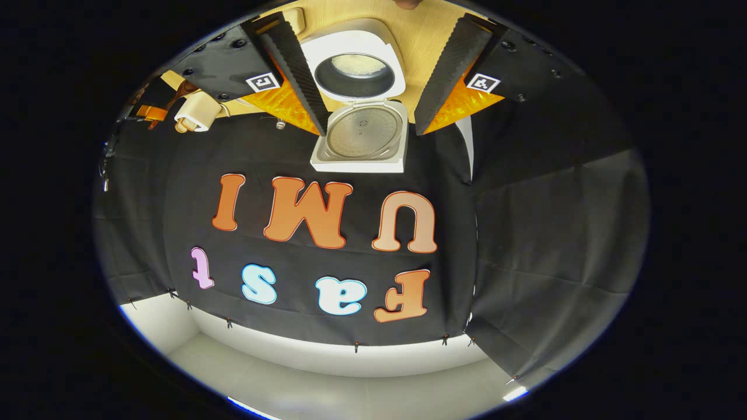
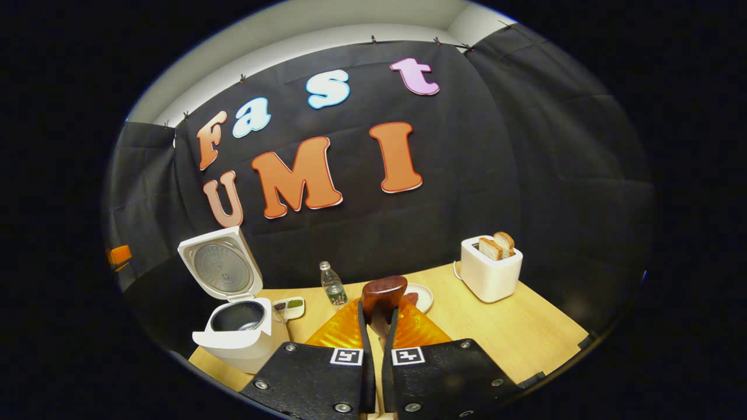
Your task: Close the left gripper, press the button to open the rice cooker; take a wooden spoon from the chopstick holder with the right hand, scoop a spoonful of rice and pour it into the rice cooker, then put the wooden spoon back into the chopstick holder.
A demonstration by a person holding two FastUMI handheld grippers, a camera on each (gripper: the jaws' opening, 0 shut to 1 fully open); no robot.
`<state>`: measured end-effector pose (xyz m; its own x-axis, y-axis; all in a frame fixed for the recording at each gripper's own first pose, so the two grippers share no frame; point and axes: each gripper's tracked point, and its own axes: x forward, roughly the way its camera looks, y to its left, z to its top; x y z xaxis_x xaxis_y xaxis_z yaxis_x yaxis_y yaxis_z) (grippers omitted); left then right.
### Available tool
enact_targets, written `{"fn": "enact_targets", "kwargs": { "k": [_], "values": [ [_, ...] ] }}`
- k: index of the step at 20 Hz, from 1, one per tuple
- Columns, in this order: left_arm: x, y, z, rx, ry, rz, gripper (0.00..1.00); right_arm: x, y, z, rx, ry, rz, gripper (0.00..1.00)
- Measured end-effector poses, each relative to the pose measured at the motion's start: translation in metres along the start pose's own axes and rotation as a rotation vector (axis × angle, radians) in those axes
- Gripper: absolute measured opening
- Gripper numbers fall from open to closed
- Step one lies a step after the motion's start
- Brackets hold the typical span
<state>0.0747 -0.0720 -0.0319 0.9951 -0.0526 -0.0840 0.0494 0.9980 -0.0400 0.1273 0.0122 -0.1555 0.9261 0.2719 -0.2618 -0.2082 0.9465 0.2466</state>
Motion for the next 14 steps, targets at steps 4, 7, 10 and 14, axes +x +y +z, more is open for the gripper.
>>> {"fn": "enact_targets", "kwargs": {
  "k": [4, 7, 10, 14],
  "values": [
    [-0.002, -0.004, -0.002, -0.037, -0.002, 0.014, 1.00, 0.003, -0.024, -0.041, 0.039, 0.064, -0.029, 0.04],
    [-0.003, -0.006, -0.006, -0.028, 0.007, 0.017, 1.00, 0.009, -0.036, -0.076, 0.061, 0.125, -0.042, 0.04],
    [-0.005, -0.007, -0.012, -0.022, 0.031, 0.014, 1.00, 0.019, -0.039, -0.103, 0.114, 0.167, -0.036, 0.04],
    [-0.006, -0.008, -0.012, 0.006, 0.040, 0.011, 1.00, 0.031, -0.050, -0.123, 0.181, 0.192, -0.039, 0.06]
  ]
}}
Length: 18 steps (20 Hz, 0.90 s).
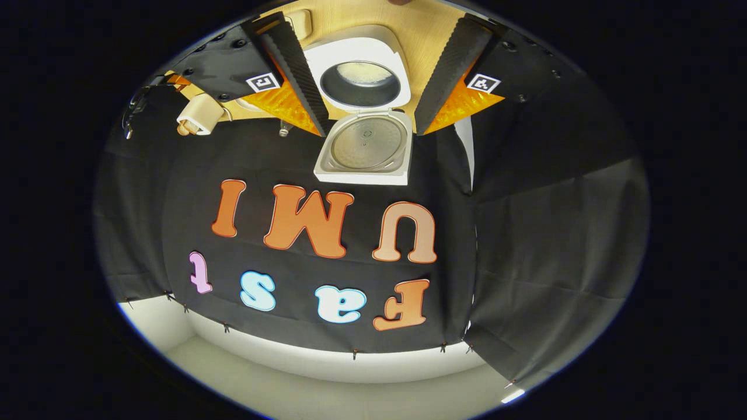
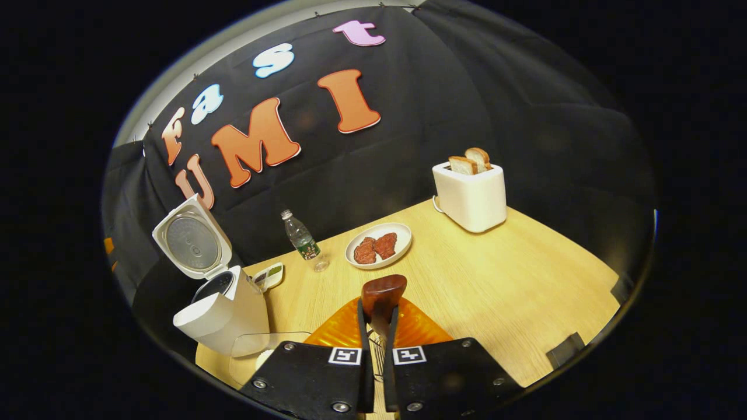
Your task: Close the left gripper, press the button to open the rice cooker; take a wooden spoon from the chopstick holder with the right hand, scoop a spoonful of rice and pour it into the rice cooker, then put the wooden spoon back into the chopstick holder.
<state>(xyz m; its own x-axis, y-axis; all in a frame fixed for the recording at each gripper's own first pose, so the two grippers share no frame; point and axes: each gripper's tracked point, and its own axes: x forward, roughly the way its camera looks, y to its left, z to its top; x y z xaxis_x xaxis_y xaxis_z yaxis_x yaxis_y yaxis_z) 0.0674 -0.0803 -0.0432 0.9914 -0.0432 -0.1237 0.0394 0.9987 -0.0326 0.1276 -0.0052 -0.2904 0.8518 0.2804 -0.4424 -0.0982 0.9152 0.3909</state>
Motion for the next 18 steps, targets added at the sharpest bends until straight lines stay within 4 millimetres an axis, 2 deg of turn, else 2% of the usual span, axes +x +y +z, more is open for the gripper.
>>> {"fn": "enact_targets", "kwargs": {
  "k": [1, 4, 6, 8, 9, 10, 11, 12, 13, 15, 18],
  "values": [
    [0.000, -0.001, -0.001, 0.008, 0.001, 0.000, 1.00, 0.001, -0.006, 0.006, 0.025, -0.009, -0.011, 0.07],
    [0.002, -0.001, -0.002, 0.031, 0.005, 0.007, 1.00, -0.001, -0.018, 0.003, 0.098, -0.012, -0.027, 0.13],
    [0.005, -0.005, 0.000, 0.030, 0.003, 0.000, 1.00, -0.005, -0.028, 0.003, 0.112, -0.010, -0.045, 0.19],
    [0.009, -0.007, 0.003, 0.031, 0.005, -0.002, 1.00, -0.012, -0.029, 0.006, 0.152, -0.001, -0.036, 0.24],
    [0.012, -0.007, 0.006, 0.032, 0.002, 0.000, 1.00, -0.014, -0.035, 0.009, 0.137, -0.009, -0.057, 0.30],
    [0.016, -0.008, 0.011, 0.032, -0.003, -0.002, 1.00, -0.016, -0.043, 0.011, 0.108, -0.018, -0.081, 0.39],
    [0.019, -0.010, 0.016, 0.034, -0.006, -0.003, 1.00, -0.019, -0.048, 0.014, 0.077, -0.022, -0.102, 0.70],
    [0.024, -0.009, 0.022, 0.037, -0.009, 0.003, 1.00, -0.024, -0.050, 0.017, 0.048, -0.028, -0.121, 0.76],
    [0.030, -0.007, 0.028, 0.041, -0.014, 0.012, 1.00, -0.029, -0.057, 0.024, 0.019, -0.038, -0.151, 0.94],
    [0.044, -0.007, 0.045, 0.055, -0.025, 0.023, 1.00, -0.041, -0.065, 0.033, -0.015, -0.051, -0.196, 0.95],
    [0.070, -0.015, 0.072, 0.055, -0.037, 0.009, 1.00, -0.063, -0.061, 0.047, -0.019, -0.061, -0.215, 0.95]
  ]
}}
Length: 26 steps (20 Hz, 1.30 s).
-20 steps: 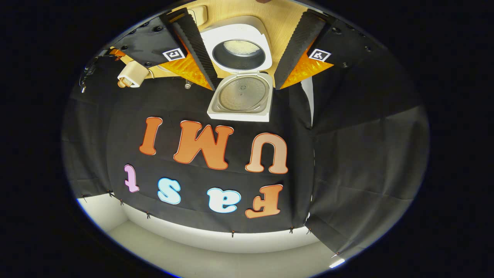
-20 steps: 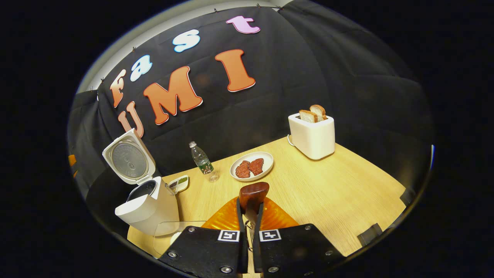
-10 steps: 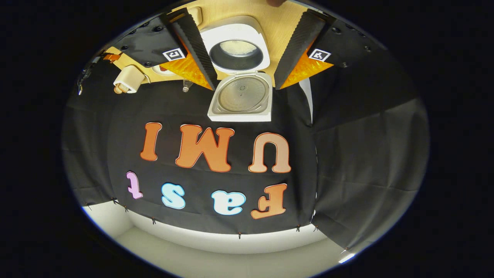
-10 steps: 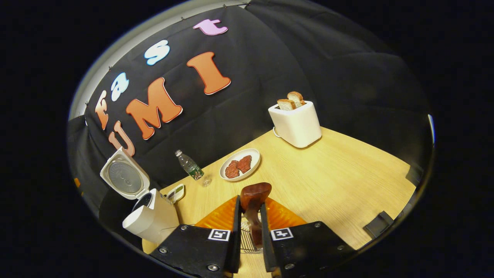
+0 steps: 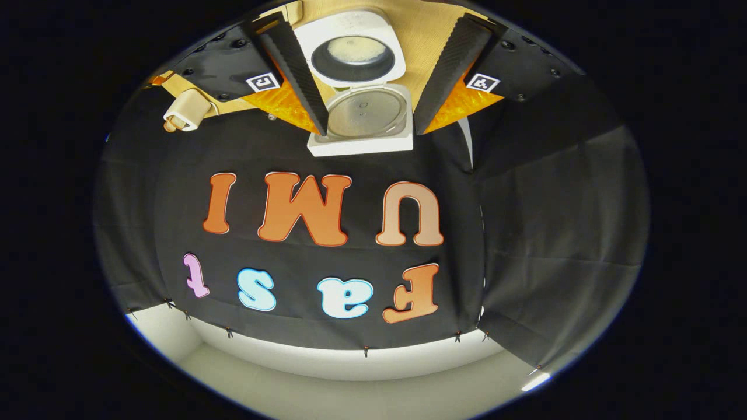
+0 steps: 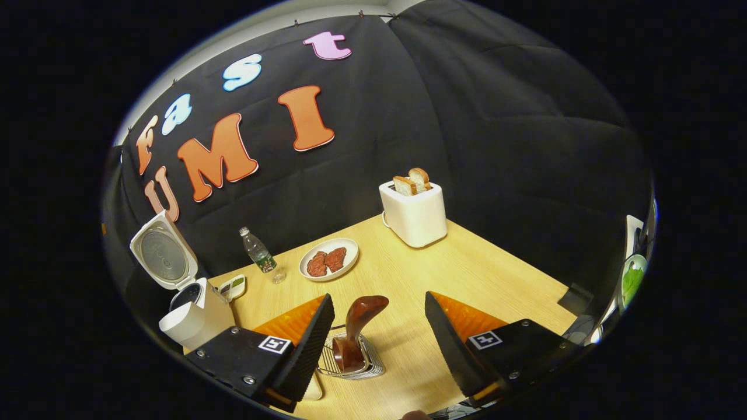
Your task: Close the left gripper, press the button to open the rice cooker; take a wooden spoon from the chopstick holder with the right hand, scoop a spoonful of rice and pour it into the rice cooker, then put the wooden spoon back into the chopstick holder.
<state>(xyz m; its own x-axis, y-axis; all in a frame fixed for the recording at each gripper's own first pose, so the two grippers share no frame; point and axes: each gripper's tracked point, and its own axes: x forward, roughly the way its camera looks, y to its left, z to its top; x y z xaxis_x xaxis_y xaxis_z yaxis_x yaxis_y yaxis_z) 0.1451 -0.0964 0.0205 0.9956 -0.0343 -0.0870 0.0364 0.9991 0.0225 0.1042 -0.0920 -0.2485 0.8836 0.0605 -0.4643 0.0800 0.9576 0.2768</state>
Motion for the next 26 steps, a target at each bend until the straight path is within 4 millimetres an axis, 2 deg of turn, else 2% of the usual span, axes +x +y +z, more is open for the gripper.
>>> {"fn": "enact_targets", "kwargs": {
  "k": [4, 8, 10, 14, 18, 21, 26],
  "values": [
    [0.052, -0.005, 0.037, -0.007, -0.018, 0.006, 1.00, -0.015, 0.005, 0.027, 0.024, -0.033, 0.006, 0.95],
    [0.122, -0.009, 0.056, 0.016, -0.012, 0.031, 1.00, -0.024, 0.012, 0.044, 0.042, -0.053, 0.024, 0.95],
    [0.161, -0.012, 0.054, 0.020, 0.016, 0.037, 0.99, -0.026, 0.011, 0.048, 0.030, -0.061, 0.017, 0.95],
    [0.225, -0.013, 0.029, 0.013, 0.106, 0.048, 1.00, -0.029, 0.007, 0.055, 0.014, -0.065, -0.003, 0.95],
    [0.273, -0.013, -0.007, 0.066, 0.199, 0.062, 1.00, -0.029, 0.001, 0.065, -0.002, -0.075, -0.015, 0.95],
    [0.295, -0.009, -0.030, 0.029, 0.261, 0.064, 1.00, -0.030, 0.000, 0.070, -0.007, -0.081, -0.022, 0.95],
    [0.304, -0.008, -0.061, -0.004, 0.344, 0.080, 1.00, -0.032, -0.002, 0.078, -0.078, -0.108, -0.057, 0.95]
  ]
}}
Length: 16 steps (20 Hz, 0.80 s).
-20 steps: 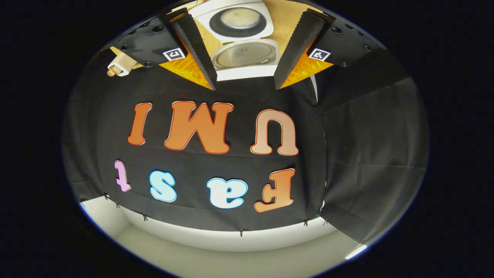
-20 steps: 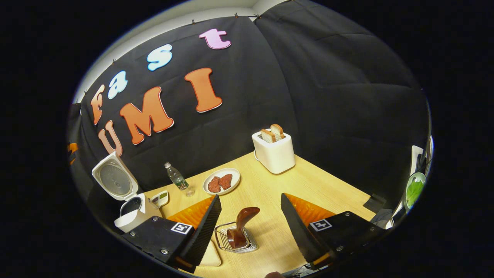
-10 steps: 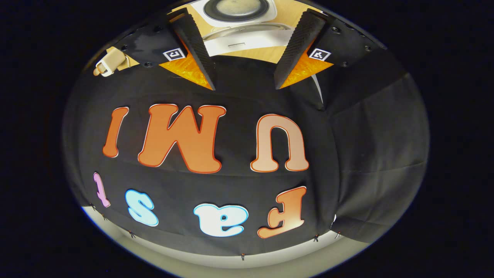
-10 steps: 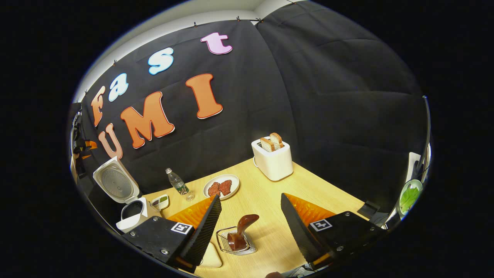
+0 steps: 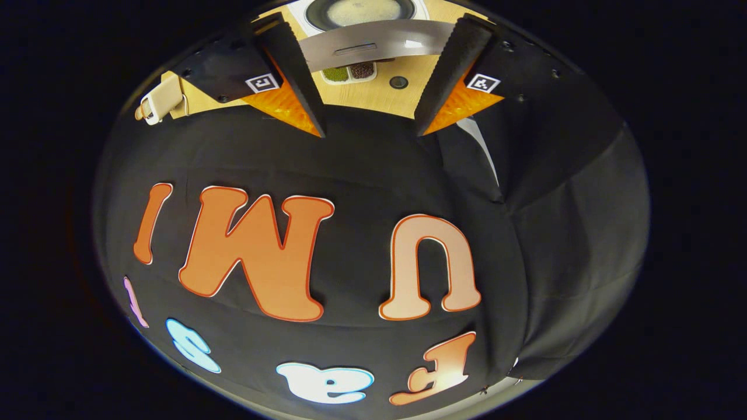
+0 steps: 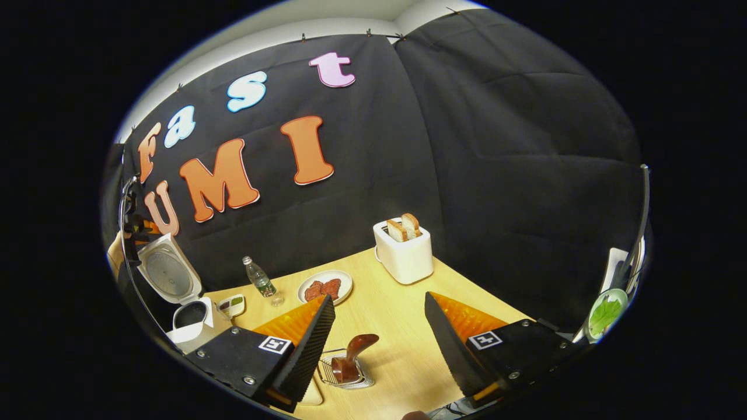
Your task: Close the left gripper, press the button to open the rice cooker; take a wooden spoon from the chopstick holder with the right hand, scoop a spoonful of rice and pour it into the rice cooker, then put the wooden spoon back into the chopstick holder.
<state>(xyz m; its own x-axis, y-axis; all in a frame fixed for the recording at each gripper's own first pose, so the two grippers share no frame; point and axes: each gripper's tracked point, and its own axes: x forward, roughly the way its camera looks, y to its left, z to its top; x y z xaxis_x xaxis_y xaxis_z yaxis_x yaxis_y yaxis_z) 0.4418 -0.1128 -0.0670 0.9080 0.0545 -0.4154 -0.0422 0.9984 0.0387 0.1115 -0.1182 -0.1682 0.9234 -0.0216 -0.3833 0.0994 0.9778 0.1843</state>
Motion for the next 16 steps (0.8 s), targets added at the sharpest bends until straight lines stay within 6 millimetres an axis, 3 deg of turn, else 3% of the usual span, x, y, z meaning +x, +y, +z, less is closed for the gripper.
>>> {"fn": "enact_targets", "kwargs": {
  "k": [4, 6, 12, 16],
  "values": [
    [-0.001, 0.005, -0.024, -0.008, 0.054, 0.008, 1.00, -0.002, 0.011, 0.008, -0.075, -0.022, 0.006, 0.95],
    [-0.004, 0.005, -0.020, -0.022, 0.037, 0.000, 1.00, -0.003, 0.013, 0.011, -0.108, -0.024, 0.003, 0.95],
    [-0.033, -0.001, -0.036, -0.016, 0.035, -0.039, 1.00, -0.023, 0.031, 0.046, -0.219, -0.109, -0.001, 0.95],
    [-0.058, -0.009, -0.056, -0.012, 0.052, -0.065, 1.00, -0.044, 0.059, 0.063, -0.249, -0.146, 0.072, 0.95]
  ]
}}
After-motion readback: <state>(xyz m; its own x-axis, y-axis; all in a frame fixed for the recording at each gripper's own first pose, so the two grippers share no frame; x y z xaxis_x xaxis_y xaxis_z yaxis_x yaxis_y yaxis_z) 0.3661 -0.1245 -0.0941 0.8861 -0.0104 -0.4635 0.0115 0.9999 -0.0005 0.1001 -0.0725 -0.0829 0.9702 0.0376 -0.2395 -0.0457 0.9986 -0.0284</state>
